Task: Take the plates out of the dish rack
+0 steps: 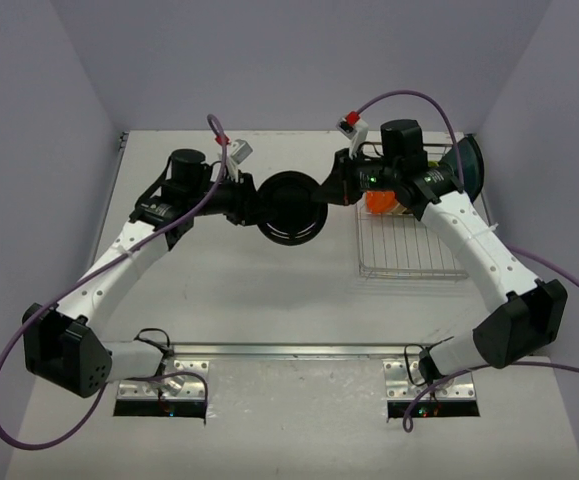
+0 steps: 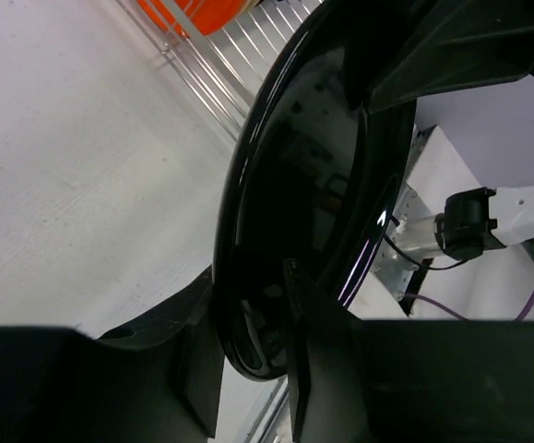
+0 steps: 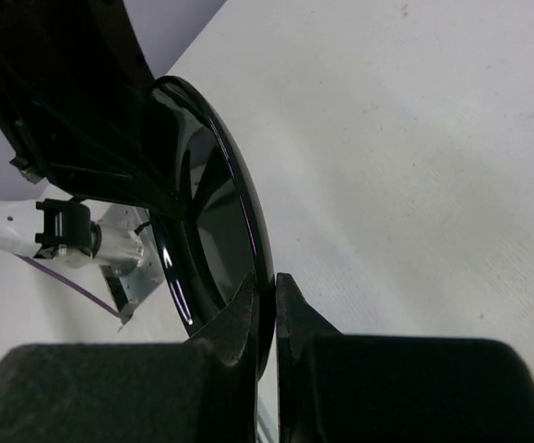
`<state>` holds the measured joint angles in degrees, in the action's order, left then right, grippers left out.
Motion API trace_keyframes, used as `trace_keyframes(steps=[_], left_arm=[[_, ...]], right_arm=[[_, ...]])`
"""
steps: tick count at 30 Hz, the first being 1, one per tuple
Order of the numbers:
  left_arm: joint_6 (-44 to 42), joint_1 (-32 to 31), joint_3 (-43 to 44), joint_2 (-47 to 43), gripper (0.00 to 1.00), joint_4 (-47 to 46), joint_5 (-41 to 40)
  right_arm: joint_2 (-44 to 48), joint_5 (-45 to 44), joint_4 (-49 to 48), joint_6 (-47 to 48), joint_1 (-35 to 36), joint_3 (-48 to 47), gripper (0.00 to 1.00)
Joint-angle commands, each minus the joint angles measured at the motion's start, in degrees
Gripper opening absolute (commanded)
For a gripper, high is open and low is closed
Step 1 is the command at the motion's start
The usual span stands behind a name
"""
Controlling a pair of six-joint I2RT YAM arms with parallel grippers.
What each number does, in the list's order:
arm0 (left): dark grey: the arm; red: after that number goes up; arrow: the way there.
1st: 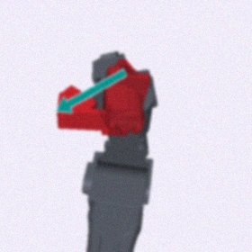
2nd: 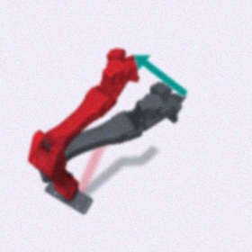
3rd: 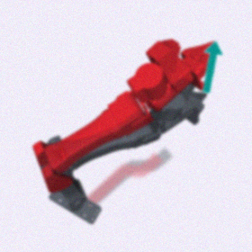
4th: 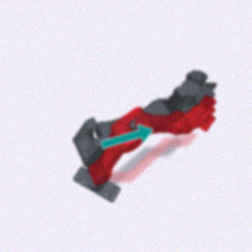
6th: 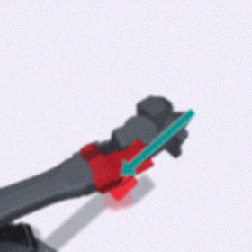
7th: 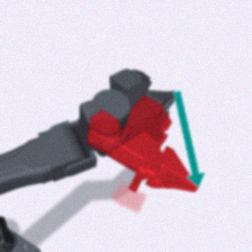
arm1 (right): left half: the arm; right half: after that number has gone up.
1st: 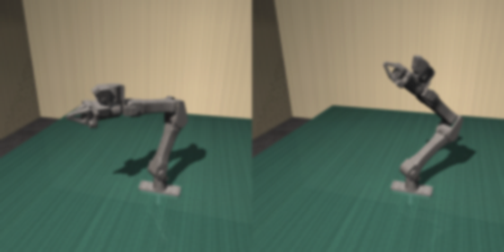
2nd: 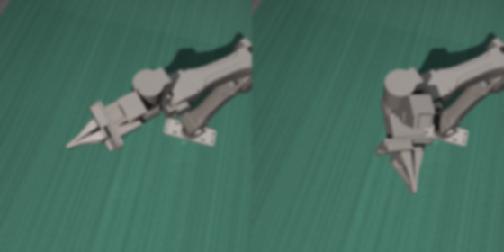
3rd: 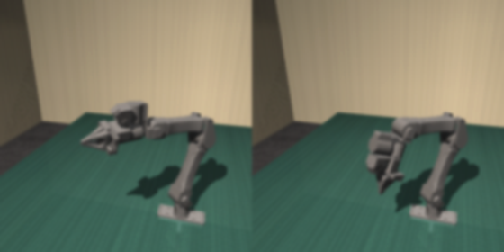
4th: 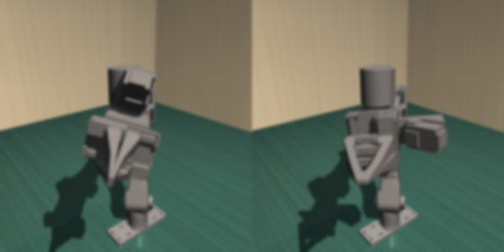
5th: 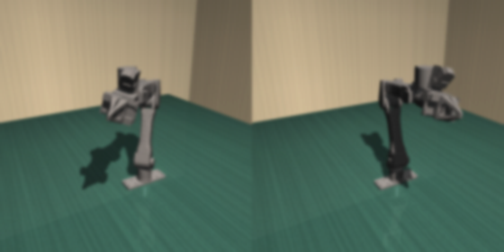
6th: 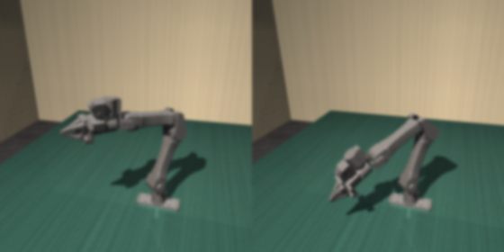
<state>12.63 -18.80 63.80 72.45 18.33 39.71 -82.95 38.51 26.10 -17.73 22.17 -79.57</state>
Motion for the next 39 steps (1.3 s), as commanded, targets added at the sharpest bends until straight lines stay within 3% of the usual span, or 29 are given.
trace_keyframes(steps=[1,3,4,5,6,9,12,16,20,23,32,39], left_arm=[[1.2,2.6,1.4,-0.1,0.00,-1.9,-4.6],[2.6,7.2,1.3,0.7,0.00,-3.0,-2.9],[3.7,9.5,1.5,1.9,0.00,-3.6,-1.3],[4.4,12.3,2.0,3.3,0.00,-4.0,-0.7],[4.8,15.4,2.9,5.0,0.00,-4.4,-0.7],[4.8,25.4,6.9,11.5,0.00,-4.5,-0.9],[6.1,30.9,12.6,20.9,0.00,-5.0,0.9],[6.6,35.5,21.3,34.7,0.00,-3.8,-1.4],[9.5,39.9,23.6,43.8,0.00,-5.4,-3.1],[9.9,41.6,23.2,46.5,0.00,-6.5,-3.8],[6.4,43.4,21.4,51.8,0.01,-4.2,-16.3],[3.0,43.4,21.4,52.7,0.28,-1.8,-26.4]], right_arm=[[0.3,-4.2,-1.9,-0.9,0.2,-0.6,0.12],[0.3,-11.1,-1.4,-0.9,0.1,0.0,0.44],[0.3,-13.8,-1.3,-1.0,0.0,0.3,0.71],[0.3,-16.3,-1.2,-1.0,-0.1,0.8,0.88],[0.4,-18.6,-1.2,-1.0,-0.4,1.3,0.95],[0.5,-21.6,-1.1,-1.0,-1.6,2.2,0.97],[0.1,-23.3,-1.1,-1.3,-3.0,3.0,0.98],[-0.4,-22.9,-1.0,-1.4,-4.6,3.9,0.98],[-0.3,-21.9,0.0,-1.0,-6.6,4.8,0.98],[-0.2,-21.7,0.4,-0.6,-8.0,5.2,0.98],[-0.9,-21.2,0.9,-0.4,-13.1,6.8,0.99],[-1.8,-25.5,1.8,0.5,-14.2,6.7,0.99]])
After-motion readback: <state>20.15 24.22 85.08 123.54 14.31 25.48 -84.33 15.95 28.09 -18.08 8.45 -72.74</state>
